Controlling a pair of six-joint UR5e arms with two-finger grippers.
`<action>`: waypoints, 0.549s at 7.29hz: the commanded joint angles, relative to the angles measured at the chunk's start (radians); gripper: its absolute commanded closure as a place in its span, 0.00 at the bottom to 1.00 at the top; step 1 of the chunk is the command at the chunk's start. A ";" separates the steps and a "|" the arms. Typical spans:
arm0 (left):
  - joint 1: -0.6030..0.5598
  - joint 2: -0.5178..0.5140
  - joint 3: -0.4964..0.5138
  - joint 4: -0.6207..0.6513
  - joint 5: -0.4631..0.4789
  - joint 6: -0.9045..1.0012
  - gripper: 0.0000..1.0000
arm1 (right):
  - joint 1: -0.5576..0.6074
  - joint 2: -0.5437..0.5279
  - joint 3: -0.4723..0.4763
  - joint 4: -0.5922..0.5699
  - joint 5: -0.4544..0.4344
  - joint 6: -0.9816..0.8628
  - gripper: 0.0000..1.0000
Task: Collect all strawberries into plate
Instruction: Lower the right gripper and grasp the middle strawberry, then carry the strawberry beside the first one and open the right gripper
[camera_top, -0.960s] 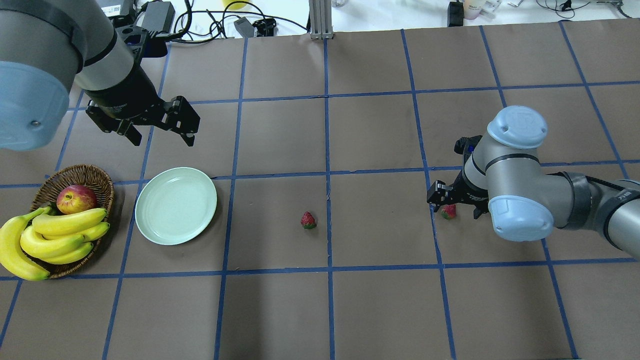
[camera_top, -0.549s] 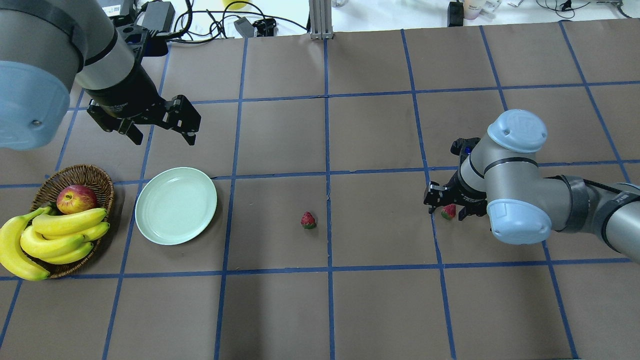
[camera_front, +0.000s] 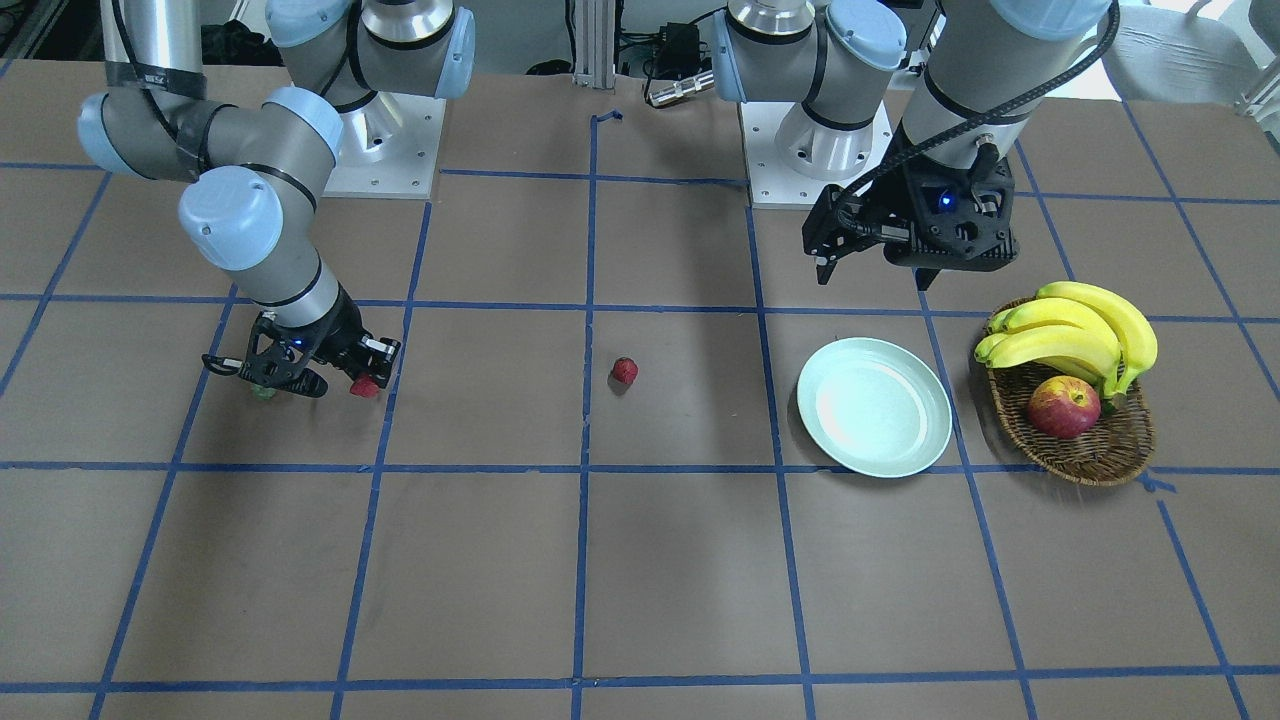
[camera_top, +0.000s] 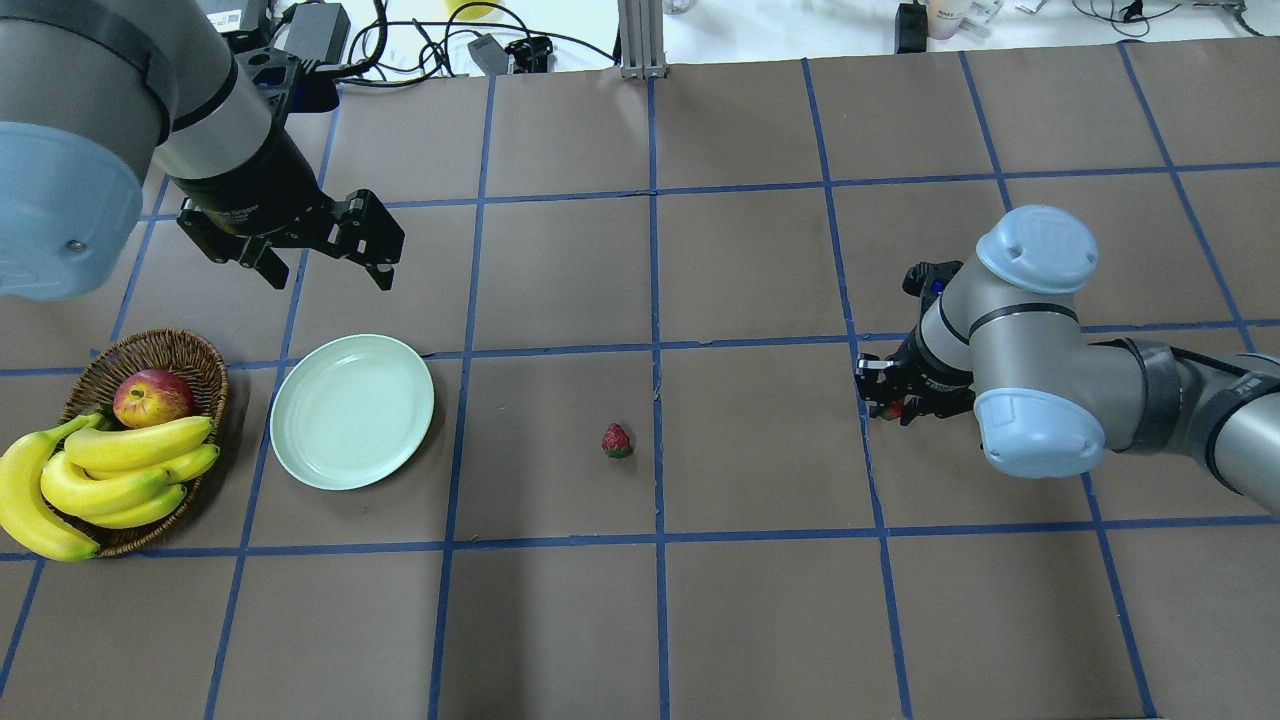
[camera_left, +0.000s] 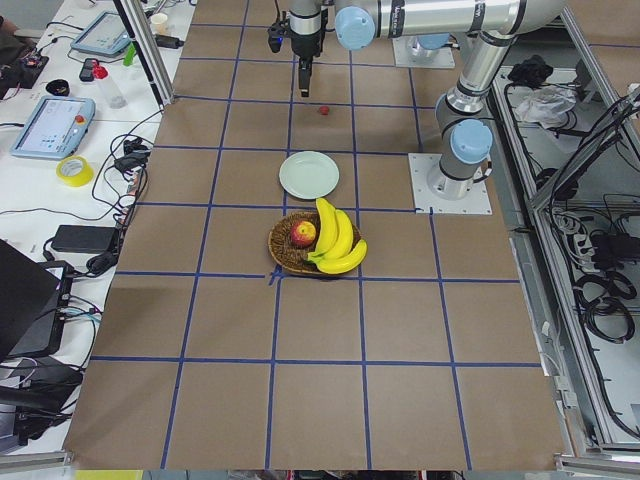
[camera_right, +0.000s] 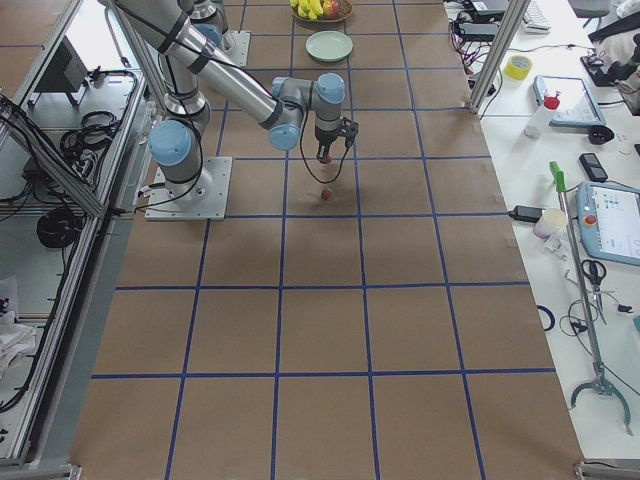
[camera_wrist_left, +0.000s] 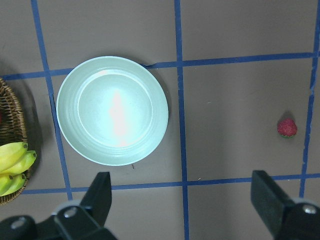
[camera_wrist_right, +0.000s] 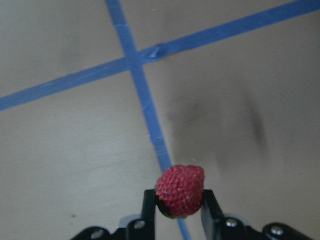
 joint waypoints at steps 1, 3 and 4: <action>0.000 0.000 0.000 -0.002 0.000 0.000 0.00 | 0.251 0.026 -0.074 0.001 0.079 0.229 0.89; -0.002 0.000 -0.002 -0.002 0.000 0.000 0.00 | 0.421 0.097 -0.178 -0.019 0.089 0.387 0.85; -0.011 0.000 0.000 0.000 0.002 0.000 0.00 | 0.469 0.139 -0.251 -0.018 0.087 0.408 0.77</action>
